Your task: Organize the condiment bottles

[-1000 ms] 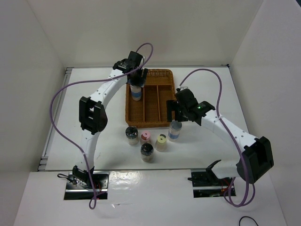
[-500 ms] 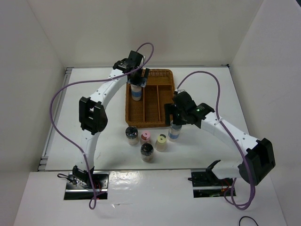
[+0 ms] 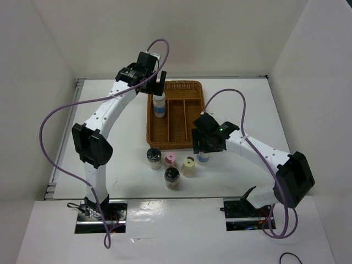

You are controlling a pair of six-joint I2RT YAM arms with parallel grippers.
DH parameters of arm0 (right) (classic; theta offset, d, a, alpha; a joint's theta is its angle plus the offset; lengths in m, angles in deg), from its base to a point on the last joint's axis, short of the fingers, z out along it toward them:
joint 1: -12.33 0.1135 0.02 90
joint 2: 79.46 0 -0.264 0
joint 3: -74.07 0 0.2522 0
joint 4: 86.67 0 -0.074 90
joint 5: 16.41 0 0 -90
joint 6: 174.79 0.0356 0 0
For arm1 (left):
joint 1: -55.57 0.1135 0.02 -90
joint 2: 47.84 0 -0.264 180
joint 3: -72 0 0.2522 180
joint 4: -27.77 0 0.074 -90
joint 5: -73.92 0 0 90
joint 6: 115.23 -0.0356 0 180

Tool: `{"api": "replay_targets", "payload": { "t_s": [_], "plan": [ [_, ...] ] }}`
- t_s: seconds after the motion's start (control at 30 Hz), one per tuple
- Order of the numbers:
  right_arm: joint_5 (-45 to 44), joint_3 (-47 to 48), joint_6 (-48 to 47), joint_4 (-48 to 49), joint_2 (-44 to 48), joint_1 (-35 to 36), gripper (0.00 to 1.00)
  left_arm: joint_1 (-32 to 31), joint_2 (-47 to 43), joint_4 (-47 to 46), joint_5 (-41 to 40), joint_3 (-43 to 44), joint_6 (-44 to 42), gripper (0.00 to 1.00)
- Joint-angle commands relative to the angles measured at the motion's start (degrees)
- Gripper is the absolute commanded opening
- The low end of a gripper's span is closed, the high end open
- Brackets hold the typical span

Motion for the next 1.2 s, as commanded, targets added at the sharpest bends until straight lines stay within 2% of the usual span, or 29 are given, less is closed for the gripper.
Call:
{"api": "replay_targets", "payload": {
  "t_s": [0.0, 0.03, 0.1, 0.13, 0.17, 0.33, 0.5, 0.63, 0.7, 0.9, 1.17],
  "plan": [
    [-2.38, 1.33, 1.60, -2.02, -0.23, 0.77, 0.80, 0.28, -3.35, -0.76, -2.20, -2.85, -0.69, 1.00],
    [-2.38, 0.81, 1.60, -1.50, -0.23, 0.77, 0.72, 0.28, -3.36, -1.29, -2.81, -3.47, -0.69, 1.00],
    [-2.99, 0.81, 2.21, -1.50, -0.23, 0.77, 0.65, 0.28, -4.50, -1.29, -2.82, -4.61, -0.69, 1.00],
    [-3.00, 0.81, 2.21, -1.50, -0.23, 1.29, 0.57, 0.28, -4.50, -1.29, -2.82, -5.22, -0.69, 1.00],
    [-3.00, 1.33, 2.21, -1.50, -0.23, 1.30, 0.53, 0.28, -4.50, -1.29, -3.43, -5.23, -0.69, 1.00],
    [-3.00, 2.56, 3.27, -2.73, 0.82, 1.30, 0.40, 0.28, -5.64, -1.82, -3.43, -6.98, -0.69, 1.00],
    [-1.85, 7.65, 2.75, -4.65, 4.68, 1.30, 0.39, 2.29, -8.10, -2.95, -2.73, -9.88, 1.32, 1.00],
    [-3.87, 16.26, -0.33, -5.72, 5.39, 1.30, 0.39, 7.55, -11.52, -4.37, -2.21, -14.27, 3.78, 1.00],
    [-4.66, 20.38, -2.70, -5.72, 3.99, 1.30, 0.39, 10.11, -13.19, -6.46, 1.30, -18.05, 4.40, 1.00],
    [-3.53, 29.70, -8.24, 0.51, -3.47, 0.15, 0.39, 20.92, -22.25, -13.68, 15.00, -30.79, 7.74, 1.00],
    [1.13, 44.81, -12.38, 6.33, -20.42, -0.73, 0.37, 23.92, -25.77, -16.05, 16.69, -40.12, 8.27, 1.00]
  ]
}}
